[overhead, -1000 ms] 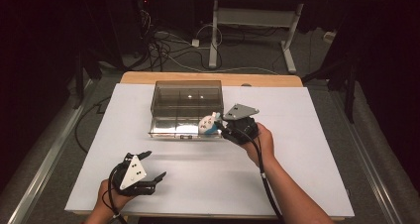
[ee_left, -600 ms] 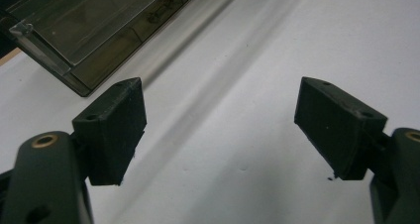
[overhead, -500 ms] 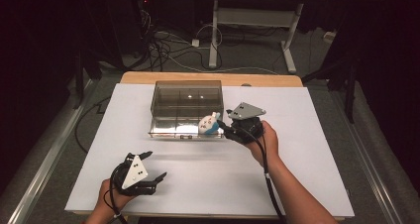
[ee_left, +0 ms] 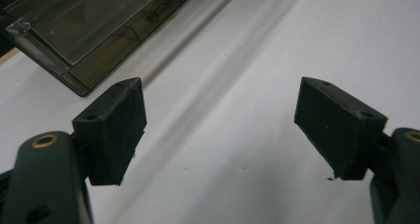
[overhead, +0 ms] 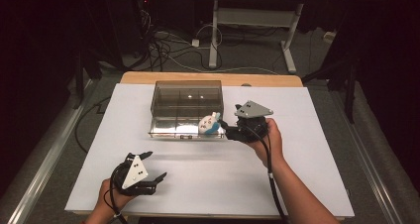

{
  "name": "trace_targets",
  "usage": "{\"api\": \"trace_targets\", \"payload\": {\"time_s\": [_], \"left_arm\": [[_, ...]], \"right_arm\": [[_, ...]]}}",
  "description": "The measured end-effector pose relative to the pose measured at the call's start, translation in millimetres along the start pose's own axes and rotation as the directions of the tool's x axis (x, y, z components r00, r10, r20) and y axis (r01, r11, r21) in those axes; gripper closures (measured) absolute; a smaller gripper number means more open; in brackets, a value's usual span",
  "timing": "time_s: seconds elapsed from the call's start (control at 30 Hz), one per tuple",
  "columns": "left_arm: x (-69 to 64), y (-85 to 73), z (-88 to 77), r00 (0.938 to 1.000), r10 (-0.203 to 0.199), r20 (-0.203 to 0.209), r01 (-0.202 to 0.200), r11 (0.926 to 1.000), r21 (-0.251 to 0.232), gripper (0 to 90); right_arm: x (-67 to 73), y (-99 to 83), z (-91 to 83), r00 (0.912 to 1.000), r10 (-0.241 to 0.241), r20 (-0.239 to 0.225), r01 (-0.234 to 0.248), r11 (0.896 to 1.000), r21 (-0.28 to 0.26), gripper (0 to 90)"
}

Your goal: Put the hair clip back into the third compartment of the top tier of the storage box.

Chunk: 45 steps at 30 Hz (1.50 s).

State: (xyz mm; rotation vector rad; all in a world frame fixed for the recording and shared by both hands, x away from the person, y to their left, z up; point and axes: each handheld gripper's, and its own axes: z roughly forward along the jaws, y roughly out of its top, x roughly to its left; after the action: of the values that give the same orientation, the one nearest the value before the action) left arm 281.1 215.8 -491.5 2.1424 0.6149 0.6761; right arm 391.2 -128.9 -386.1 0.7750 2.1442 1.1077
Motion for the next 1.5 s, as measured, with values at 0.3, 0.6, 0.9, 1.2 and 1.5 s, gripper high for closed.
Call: {"api": "trace_targets", "payload": {"time_s": [0.3,0.6,0.9,1.2,1.5], "left_arm": [[-0.4,0.3,0.2,1.0,0.003,0.002,-0.003,1.0,-0.001,19.4],[-0.6,0.3,0.4,1.0,0.0,0.0,0.0,1.0,-0.009,19.4],[-1.1,0.7,1.1,0.9999,0.012,-0.005,-0.012,0.9999,-0.002,19.2],[-1.4,0.8,1.5,0.9999,0.013,-0.007,-0.013,0.9999,0.001,19.1],[-1.7,0.9,1.8,0.9999,0.011,-0.003,-0.011,0.9999,-0.002,19.1]], "right_arm": [[-1.5,-2.7,-3.6,0.9991,0.01,0.041,-0.009,1.0,-0.02,19.9],[-4.6,-5.8,-11.5,0.9977,0.013,0.066,-0.01,0.999,-0.047,18.0],[-9.9,-9.4,-21.5,0.9955,0.015,0.093,-0.008,0.998,-0.068,17.9],[-14.7,-13.0,-33.3,0.9947,-0.004,0.103,0.012,0.997,-0.073,18.4],[-16.1,-18.1,-41.2,0.9937,-0.02,0.11,0.028,0.997,-0.074,18.4]]}}
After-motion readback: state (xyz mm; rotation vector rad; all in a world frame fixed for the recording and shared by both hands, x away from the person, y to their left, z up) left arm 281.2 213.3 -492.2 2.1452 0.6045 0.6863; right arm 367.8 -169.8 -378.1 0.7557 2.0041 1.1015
